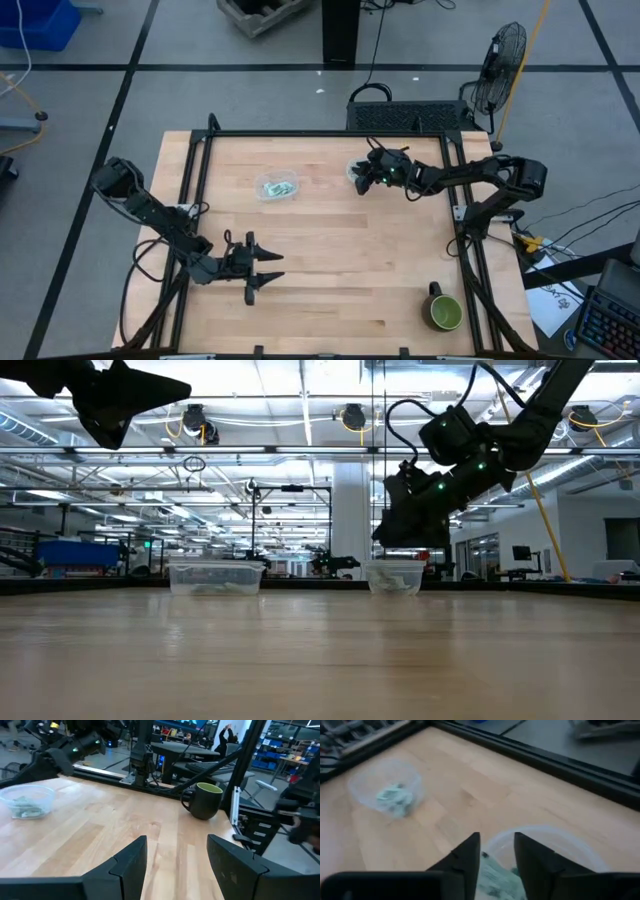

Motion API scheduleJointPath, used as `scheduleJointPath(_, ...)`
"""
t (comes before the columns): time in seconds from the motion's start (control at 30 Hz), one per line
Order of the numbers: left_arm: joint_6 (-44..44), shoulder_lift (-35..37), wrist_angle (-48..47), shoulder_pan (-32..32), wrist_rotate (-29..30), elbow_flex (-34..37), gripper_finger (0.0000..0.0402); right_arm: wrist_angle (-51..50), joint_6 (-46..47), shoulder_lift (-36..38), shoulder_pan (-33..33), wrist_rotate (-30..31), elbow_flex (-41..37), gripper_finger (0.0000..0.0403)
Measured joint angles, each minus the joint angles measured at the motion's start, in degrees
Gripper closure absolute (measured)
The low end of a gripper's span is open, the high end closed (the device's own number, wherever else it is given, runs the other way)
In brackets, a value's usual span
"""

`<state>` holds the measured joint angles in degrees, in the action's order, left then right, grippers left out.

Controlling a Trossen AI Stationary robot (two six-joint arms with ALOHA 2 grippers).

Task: Pick and place Stevia / Truvia into bins
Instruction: Return to Home Position

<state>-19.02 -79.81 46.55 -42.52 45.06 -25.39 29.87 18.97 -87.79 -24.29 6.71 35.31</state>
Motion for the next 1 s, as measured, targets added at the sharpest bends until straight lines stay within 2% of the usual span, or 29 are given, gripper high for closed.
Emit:
scheduleJointPath(0.13,-0.09,0.0,0.06,0.17,-0.2,0.0,0.019,0.42,-0.21,1.94,1.33,-7.78,0.02,0.026)
scheduleJointPath(0.27,0.79,0.0,0.03,-0.37,-1.5,0.0,0.019,0.1,-1.01,5.21,6.11,-15.51,-0.26,0.0259)
scheduleJointPath(0.4,0.97,0.93,0.04,1.1,-4.07,0.38,0.019,0.01,-0.2,10.72,12.31,-15.8,-2.67,0.0274)
scheduleJointPath(0.5,2.08,2.25,0.02,4.96,-10.52,1.67,0.019,0.24,-0.91,16.37,16.81,-15.73,-6.0,0.0287)
scheduleJointPath(0.6,2.1,3.42,0.63,8.7,-14.41,3.12,0.019,0.88,-3.02,23.05,22.67,-12.37,-10.53,0.0296)
scheduleJointPath(0.83,1.83,7.0,2.64,17.34,-15.9,9.67,0.019,3.28,-7.11,38.29,37.02,1.59,-19.98,0.0302)
scheduleJointPath(1.0,4.55,9.21,12.13,23.55,-24.48,16.19,0.019,0.73,-10.59,43.79,44.49,6.4,-22.15,0.0303)
